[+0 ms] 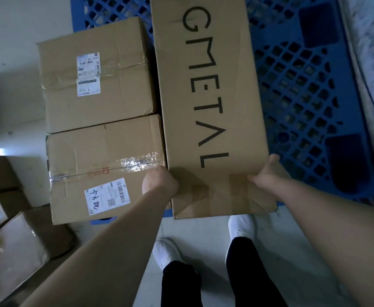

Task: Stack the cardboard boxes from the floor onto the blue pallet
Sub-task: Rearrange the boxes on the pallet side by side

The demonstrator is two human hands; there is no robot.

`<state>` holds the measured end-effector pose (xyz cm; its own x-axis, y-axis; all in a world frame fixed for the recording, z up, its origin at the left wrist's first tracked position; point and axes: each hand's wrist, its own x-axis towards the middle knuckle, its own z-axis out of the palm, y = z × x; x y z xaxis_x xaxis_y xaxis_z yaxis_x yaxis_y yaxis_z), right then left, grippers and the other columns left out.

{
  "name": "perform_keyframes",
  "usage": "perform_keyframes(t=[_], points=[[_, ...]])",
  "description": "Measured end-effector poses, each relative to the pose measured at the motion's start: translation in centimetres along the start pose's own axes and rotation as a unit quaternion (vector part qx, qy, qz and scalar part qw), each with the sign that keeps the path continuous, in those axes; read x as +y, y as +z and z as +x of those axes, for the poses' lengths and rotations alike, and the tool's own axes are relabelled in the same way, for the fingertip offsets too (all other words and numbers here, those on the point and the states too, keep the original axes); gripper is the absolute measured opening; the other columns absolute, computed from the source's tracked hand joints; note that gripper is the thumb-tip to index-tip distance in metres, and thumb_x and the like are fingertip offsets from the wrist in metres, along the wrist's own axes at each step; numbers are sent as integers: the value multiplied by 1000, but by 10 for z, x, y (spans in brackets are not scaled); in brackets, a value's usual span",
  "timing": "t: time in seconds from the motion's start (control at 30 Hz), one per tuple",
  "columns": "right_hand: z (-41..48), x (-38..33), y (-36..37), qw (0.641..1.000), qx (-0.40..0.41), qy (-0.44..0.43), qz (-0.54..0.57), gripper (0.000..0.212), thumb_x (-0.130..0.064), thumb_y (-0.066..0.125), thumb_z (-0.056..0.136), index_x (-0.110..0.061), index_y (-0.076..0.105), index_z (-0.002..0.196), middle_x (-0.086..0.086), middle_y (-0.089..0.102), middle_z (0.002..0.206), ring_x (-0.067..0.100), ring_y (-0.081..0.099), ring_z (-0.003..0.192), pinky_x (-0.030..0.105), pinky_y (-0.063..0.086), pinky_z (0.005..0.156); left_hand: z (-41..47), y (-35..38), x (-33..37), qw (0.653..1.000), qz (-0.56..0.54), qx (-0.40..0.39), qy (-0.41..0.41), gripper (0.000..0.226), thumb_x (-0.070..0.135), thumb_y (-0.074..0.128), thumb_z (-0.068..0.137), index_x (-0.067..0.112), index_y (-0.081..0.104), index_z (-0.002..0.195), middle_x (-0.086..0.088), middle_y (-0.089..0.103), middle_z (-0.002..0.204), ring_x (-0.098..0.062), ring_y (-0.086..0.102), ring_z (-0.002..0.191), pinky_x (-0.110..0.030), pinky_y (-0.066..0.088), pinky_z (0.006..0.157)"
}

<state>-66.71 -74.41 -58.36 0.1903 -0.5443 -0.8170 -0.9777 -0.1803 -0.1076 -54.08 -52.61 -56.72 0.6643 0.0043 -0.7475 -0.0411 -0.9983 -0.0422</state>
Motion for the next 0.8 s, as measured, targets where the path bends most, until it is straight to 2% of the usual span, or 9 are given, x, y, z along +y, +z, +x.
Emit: perform_keyframes(t=[0.13, 0.27, 0.33, 0.4, 0.43, 0.5, 0.63, 0.73, 0.8], points=[[-5, 5, 13, 1000, -1, -8, -10, 59, -25, 67, 87, -11, 28, 129, 12, 54, 125, 35, 59, 106, 35, 47, 72, -4, 2, -11, 1000, 0, 9, -6, 19, 6, 54, 83, 3, 63, 99, -12, 61, 89, -27, 56, 80, -30, 45, 65], [-11, 3, 22, 1000, 1, 5, -16, 68, -15, 63, 89, -12, 19, 140, 14, 44, 140, 36, 52, 118, 41, 49, 87, -4, 4, -20, 999, -42, 3, -11, 24, 6, 52, 82, 1, 64, 103, -13, 65, 96, -27, 57, 81, -30, 46, 64], [-21, -2, 28, 999, 15, 11, -49, 89, -10, 61, 89, -15, -3, 151, 10, 11, 160, 36, 23, 143, 52, 31, 112, -7, 6, -29, 996, -86, 8, -19, 24, 6, 52, 84, 5, 66, 103, -14, 67, 101, -28, 57, 84, -29, 46, 67], [-37, -14, 40, 989, 68, -30, -128, 101, -9, 59, 88, -17, -20, 150, 6, -21, 160, 33, -11, 148, 54, 4, 118, -12, 9, -43, 993, -106, 32, -30, 24, 9, 51, 88, 7, 65, 108, -12, 66, 106, -26, 54, 84, -30, 43, 69], [-47, -23, 49, 981, 92, -81, -153, 101, -10, 58, 88, -16, -22, 150, 6, -25, 159, 31, -17, 147, 51, -1, 117, -14, 8, -53, 992, -107, 43, -41, 26, 10, 50, 89, 9, 62, 112, -11, 64, 109, -26, 53, 87, -30, 42, 69], [-65, -48, 70, 960, 98, -190, -179, 95, -11, 56, 89, -16, -14, 152, 7, -21, 160, 28, -16, 148, 48, 1, 121, -16, 3, -78, 991, -92, 61, -70, 32, 10, 48, 89, 13, 57, 120, -10, 61, 114, -29, 56, 98, -31, 41, 71], [-100, -101, 117, 900, 37, -349, -258, 70, -17, 54, 93, -18, 19, 152, 2, -6, 162, 23, -10, 149, 44, 8, 119, 0, -20, -147, 984, -94, 101, -114, 39, 8, 53, 85, 11, 49, 124, -10, 57, 123, -32, 56, 110, -34, 42, 75], [-120, -123, 153, 852, 23, -414, -319, 70, -29, 57, 92, -21, 22, 151, 1, -3, 162, 22, -8, 149, 45, 6, 119, 23, -32, -211, 976, -95, 133, -144, 50, 12, 59, 84, 7, 41, 131, -14, 44, 137, -34, 43, 126, -43, 41, 99], [-127, -130, 177, 842, 10, -417, -341, 81, -39, 63, 88, -22, 18, 153, 2, -8, 162, 22, -11, 149, 44, 3, 121, 41, -37, -251, 970, -105, 149, -160, 56, 16, 61, 86, 5, 37, 135, -15, 39, 140, -35, 36, 130, -45, 37, 104]])
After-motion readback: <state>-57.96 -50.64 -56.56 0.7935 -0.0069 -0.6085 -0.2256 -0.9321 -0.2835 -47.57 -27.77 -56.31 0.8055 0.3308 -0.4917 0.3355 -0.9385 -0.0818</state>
